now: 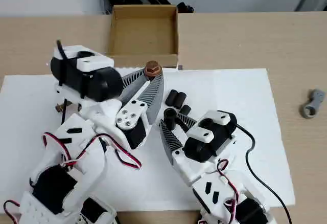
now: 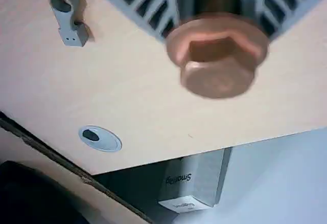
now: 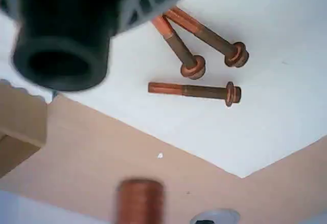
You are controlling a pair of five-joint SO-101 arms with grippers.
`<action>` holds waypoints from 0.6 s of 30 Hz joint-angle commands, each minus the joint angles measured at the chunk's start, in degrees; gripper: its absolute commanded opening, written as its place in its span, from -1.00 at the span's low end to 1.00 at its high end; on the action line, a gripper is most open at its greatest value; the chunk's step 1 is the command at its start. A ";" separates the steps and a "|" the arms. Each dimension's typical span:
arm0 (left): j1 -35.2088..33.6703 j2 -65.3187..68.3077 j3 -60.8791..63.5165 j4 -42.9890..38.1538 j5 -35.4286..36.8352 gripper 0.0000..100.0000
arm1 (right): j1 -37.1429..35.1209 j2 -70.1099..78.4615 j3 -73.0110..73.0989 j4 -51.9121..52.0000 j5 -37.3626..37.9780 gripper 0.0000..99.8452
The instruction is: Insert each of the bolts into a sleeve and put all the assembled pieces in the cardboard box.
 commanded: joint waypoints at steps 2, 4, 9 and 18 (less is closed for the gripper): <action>0.35 0.26 -1.27 -1.32 0.53 -0.99 | -0.66 -0.13 -0.26 -1.45 -0.35 -0.99; 0.62 0.26 -1.01 -1.32 0.62 -0.99 | -0.66 -0.13 -0.26 -1.45 -0.44 -0.99; 4.75 0.35 1.19 -1.67 0.44 -0.99 | -0.66 -0.13 -0.26 -1.45 -0.44 -0.99; 4.84 0.26 5.41 -5.71 -0.26 -0.99 | -0.66 -0.22 -0.26 -1.45 -0.44 -0.99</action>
